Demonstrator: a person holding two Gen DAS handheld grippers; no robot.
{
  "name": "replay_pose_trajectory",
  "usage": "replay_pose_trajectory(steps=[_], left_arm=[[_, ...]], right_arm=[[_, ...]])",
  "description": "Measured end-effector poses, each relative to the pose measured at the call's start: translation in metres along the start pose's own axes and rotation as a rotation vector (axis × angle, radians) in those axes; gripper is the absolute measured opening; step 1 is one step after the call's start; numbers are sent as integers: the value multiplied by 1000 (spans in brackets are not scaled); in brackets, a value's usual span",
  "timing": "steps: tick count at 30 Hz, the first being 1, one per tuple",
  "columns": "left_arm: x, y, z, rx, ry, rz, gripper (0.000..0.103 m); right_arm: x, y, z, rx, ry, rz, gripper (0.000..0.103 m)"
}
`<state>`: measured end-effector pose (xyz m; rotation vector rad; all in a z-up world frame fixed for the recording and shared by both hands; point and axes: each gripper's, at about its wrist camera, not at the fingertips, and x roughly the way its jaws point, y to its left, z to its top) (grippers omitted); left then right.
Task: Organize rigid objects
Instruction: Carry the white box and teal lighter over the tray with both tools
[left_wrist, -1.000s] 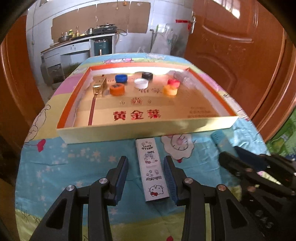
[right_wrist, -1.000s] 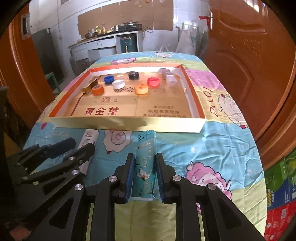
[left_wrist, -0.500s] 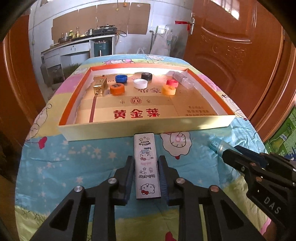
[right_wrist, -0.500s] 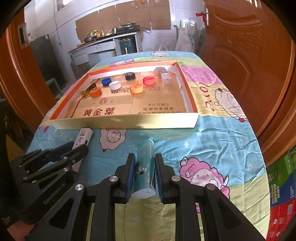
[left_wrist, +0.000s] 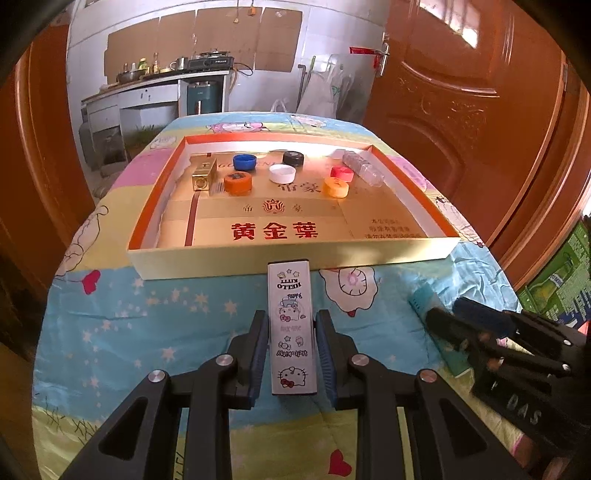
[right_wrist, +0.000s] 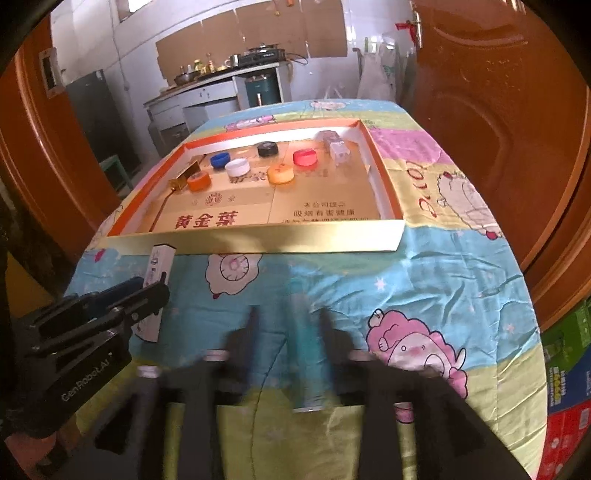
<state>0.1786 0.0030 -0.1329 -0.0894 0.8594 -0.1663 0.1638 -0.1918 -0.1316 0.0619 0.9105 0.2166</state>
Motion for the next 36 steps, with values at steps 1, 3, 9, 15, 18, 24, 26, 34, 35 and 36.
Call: replay_pose_trajectory(steps=[1, 3, 9, 15, 18, 24, 26, 34, 35, 36], left_arm=[[0, 0, 0, 0, -1, -1, 27], [1, 1, 0, -3, 0, -5, 27], [9, 6, -3, -16, 26, -20, 27], [12, 10, -4, -24, 31, -41, 27], [11, 12, -4, -30, 28, -55, 27], [5, 13, -2, -28, 20, -46, 27], [1, 13, -1, -28, 13, -42, 27], [-14, 11, 6, -17, -21, -34, 27], [-15, 11, 8, -15, -24, -33, 27], [-17, 10, 9, -12, -29, -32, 27]], right_arm=[[3, 0, 0, 3, 9, -5, 59], [8, 1, -2, -1, 28, -12, 59], [18, 7, -6, -33, 40, -62, 57], [14, -8, -5, -1, 36, -60, 22], [9, -7, -4, -5, 31, -47, 22], [-6, 0, 2, -8, -10, -20, 22], [-10, 1, 5, -8, -19, -12, 22], [-22, 4, 14, -12, -51, 3, 22], [-24, 5, 15, -13, -56, 4, 22], [-25, 6, 16, -15, -60, 5, 22]])
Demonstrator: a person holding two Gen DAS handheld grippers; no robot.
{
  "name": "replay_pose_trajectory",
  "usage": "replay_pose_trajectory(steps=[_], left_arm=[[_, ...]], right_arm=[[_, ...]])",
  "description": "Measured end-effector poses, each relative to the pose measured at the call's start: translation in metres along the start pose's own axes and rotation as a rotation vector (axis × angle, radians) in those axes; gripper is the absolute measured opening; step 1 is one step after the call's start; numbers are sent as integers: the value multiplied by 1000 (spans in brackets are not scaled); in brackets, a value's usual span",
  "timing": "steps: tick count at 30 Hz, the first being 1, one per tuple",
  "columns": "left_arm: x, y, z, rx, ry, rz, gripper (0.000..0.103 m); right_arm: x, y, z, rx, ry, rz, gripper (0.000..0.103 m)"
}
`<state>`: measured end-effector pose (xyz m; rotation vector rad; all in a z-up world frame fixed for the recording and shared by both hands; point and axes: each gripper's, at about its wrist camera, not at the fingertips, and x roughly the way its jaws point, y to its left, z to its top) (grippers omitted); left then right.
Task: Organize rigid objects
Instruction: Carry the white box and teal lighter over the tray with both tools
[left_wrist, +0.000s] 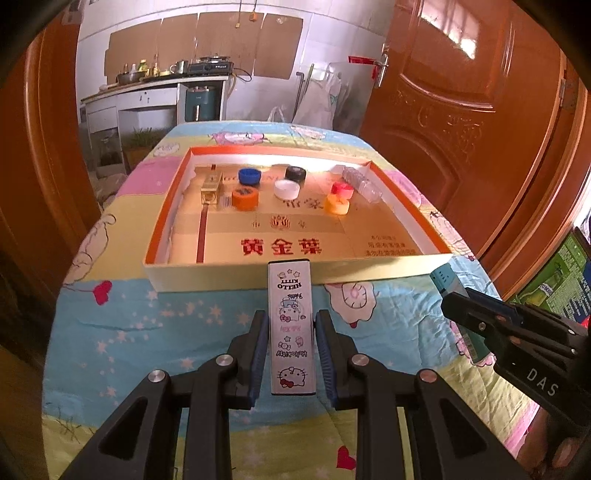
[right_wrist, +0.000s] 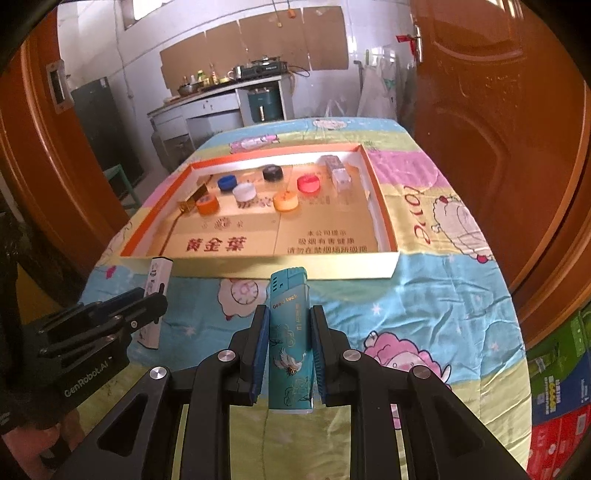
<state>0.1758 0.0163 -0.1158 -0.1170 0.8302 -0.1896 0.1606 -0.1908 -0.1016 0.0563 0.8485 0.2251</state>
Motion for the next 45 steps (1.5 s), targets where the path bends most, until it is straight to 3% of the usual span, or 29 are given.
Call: replay_pose_trajectory(steps=[22, 45], left_arm=[[-13, -9, 43, 26, -84, -11, 27], [56, -11, 84, 15, -24, -26, 27]], right_arm=[[-18, -5, 40, 4, -101, -6, 23], [33, -34, 85, 54, -85, -1, 23]])
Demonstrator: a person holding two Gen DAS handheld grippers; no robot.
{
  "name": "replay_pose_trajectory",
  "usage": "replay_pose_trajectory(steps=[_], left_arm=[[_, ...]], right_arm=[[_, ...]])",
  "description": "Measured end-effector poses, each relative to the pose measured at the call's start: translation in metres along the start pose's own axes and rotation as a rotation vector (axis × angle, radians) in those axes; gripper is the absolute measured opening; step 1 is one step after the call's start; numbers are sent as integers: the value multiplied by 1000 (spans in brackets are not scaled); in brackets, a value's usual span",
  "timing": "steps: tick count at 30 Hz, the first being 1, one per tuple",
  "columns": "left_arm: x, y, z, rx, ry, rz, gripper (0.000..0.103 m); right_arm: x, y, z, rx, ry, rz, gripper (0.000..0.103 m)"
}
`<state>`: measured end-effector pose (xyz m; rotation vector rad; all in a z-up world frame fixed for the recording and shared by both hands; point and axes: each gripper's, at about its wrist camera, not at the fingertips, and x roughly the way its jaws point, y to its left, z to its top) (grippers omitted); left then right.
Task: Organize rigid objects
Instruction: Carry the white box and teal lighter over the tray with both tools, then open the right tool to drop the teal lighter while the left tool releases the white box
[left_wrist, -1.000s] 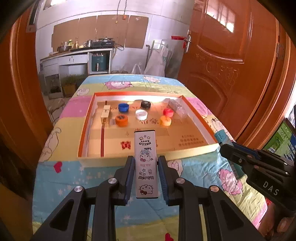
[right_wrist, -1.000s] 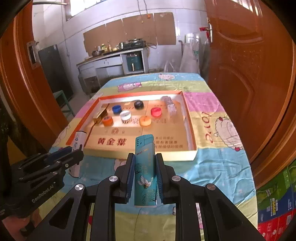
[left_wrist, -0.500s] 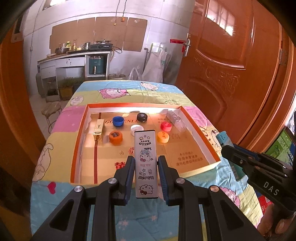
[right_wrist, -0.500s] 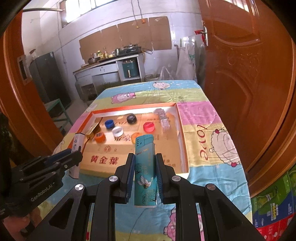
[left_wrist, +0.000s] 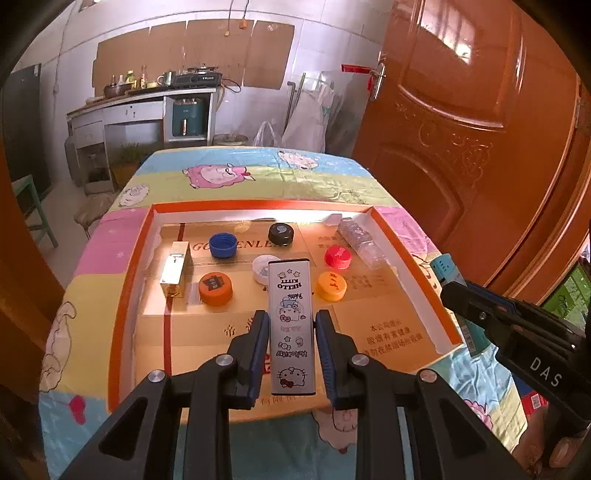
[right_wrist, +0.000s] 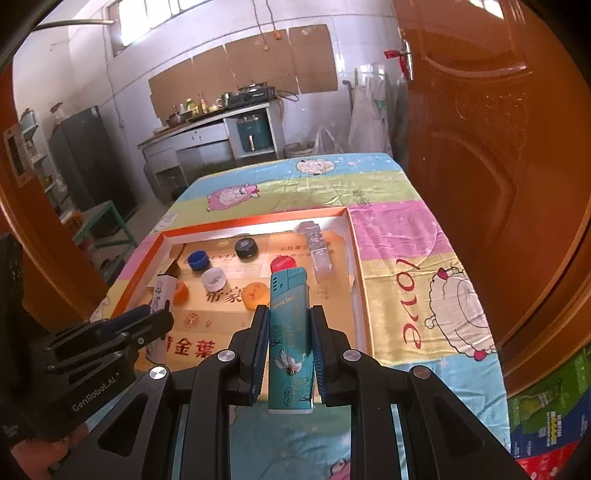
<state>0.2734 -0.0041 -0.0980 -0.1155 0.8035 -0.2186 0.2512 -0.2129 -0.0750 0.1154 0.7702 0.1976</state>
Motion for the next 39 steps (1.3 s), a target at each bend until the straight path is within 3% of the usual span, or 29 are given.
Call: replay_pose_trajectory(steps=[25, 39], left_arm=[[60, 3, 8, 42, 110, 12, 27], [58, -1, 2, 57, 115, 1, 27]], right_arm=[[75, -14, 3, 31, 96, 23, 23], [87, -14, 1, 27, 106, 19, 23]])
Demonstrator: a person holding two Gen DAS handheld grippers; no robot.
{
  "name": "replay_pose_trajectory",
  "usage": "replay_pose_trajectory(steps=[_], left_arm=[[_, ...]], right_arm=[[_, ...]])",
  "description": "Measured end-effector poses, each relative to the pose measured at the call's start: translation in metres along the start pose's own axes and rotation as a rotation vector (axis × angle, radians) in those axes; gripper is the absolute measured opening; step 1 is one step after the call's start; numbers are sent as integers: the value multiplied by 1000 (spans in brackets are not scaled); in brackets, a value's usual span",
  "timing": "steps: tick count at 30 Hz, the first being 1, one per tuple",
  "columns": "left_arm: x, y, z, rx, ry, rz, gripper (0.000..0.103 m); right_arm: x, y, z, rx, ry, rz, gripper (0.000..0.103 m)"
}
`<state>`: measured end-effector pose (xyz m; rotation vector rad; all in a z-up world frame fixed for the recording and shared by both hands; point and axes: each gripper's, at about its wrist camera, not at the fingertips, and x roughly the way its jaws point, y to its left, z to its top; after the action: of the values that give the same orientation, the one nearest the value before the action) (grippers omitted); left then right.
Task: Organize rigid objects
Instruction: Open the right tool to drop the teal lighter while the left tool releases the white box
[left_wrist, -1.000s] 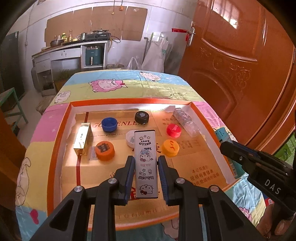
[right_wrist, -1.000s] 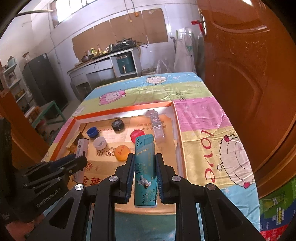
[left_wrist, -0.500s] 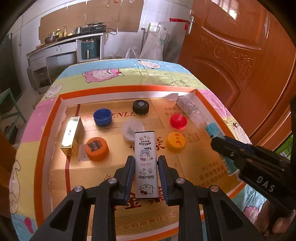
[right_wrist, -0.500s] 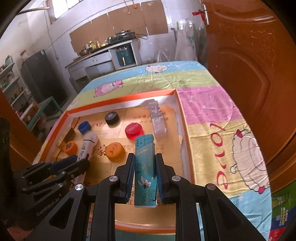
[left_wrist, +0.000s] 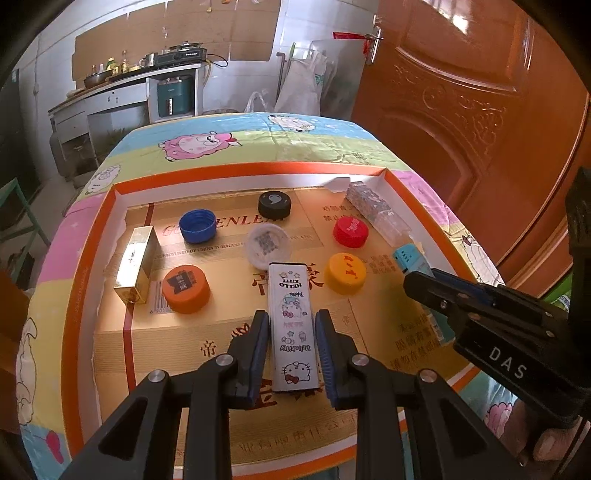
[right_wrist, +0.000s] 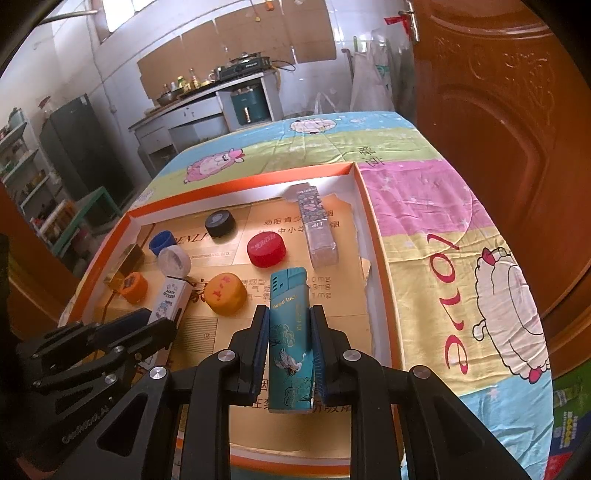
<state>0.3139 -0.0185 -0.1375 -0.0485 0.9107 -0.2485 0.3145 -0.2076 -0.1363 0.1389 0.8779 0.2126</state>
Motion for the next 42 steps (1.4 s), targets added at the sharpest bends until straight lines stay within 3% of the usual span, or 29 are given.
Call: replay_pose_trajectory(steps=[7, 11, 13, 14, 26, 31, 42], left_arm=[[1, 0, -2, -2, 4, -8, 27], [1, 1, -2, -13, 2, -17, 27], [1, 1, -2, -18, 2, -21, 27], [0, 2, -1, -18, 1, -21, 27], [-9, 5, -1, -27, -29, -6, 27], [-15, 5, -1, -24, -39, -7, 45], [-47, -4, -5, -16, -106, 10, 45]], right_arm=[[1, 6, -4, -28, -8, -24, 23], [1, 10, -5, -43, -11, -20, 29], [2, 12, -6, -51, -9, -25, 46], [3, 12, -6, -49, -5, -24, 48], [-2, 11, -7, -47, -20, -17, 48], [-9, 14, -9, -47, -22, -12, 48], [-38, 22, -14, -45, -55, -20, 48]])
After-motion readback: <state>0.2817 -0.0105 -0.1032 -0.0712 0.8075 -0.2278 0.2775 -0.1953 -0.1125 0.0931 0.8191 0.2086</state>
